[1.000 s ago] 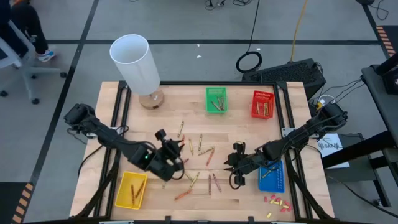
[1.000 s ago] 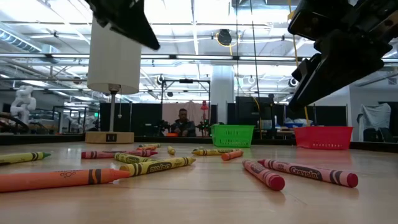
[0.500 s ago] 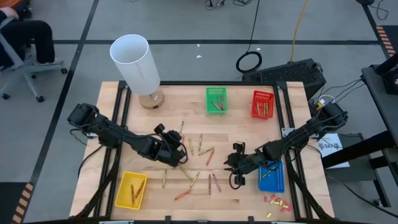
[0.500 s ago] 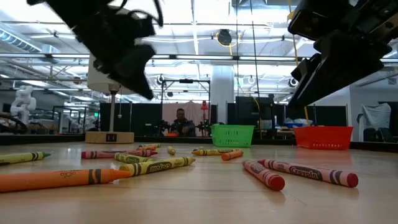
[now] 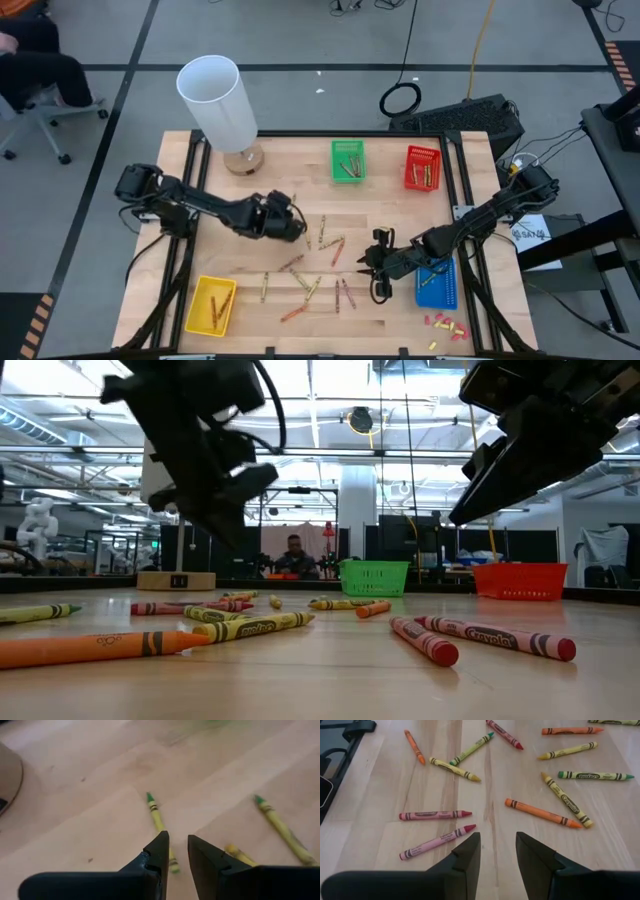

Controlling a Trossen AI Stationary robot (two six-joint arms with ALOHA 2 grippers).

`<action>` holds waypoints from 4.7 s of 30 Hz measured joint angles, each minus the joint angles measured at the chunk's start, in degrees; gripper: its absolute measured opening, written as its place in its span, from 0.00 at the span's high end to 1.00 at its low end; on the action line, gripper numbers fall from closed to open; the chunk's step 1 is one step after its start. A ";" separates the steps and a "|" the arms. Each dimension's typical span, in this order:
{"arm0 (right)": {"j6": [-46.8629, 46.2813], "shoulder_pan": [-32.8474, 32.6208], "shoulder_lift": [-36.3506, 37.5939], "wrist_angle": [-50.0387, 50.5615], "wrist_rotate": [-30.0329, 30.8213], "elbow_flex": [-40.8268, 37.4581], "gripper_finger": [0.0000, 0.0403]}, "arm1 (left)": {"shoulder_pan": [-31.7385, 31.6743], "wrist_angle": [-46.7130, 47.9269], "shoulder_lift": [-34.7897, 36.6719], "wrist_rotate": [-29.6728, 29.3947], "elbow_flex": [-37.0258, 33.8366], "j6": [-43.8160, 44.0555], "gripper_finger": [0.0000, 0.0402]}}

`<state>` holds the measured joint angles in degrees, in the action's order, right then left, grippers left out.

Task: Sort crayons
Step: Put the green crayon into the red bin

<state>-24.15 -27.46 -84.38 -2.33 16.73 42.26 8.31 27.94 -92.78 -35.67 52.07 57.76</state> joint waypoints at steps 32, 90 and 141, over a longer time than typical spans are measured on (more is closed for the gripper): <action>1.29 0.00 0.00 0.02 1.43 0.00 0.73 | -3.29 -13.20 -5.11 3.85 -7.25 4.87 0.58; 1.32 0.07 0.00 -0.07 5.93 0.00 0.73 | -0.69 -17.29 -0.52 7.59 -4.56 -21.92 0.98; 2.41 0.09 0.00 -0.87 5.95 0.00 0.73 | 8.34 -32.23 0.99 8.44 -0.07 -106.73 0.95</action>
<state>-21.74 -27.38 -84.38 -3.20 22.68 42.26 16.64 -4.29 -91.79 -27.22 52.01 -48.97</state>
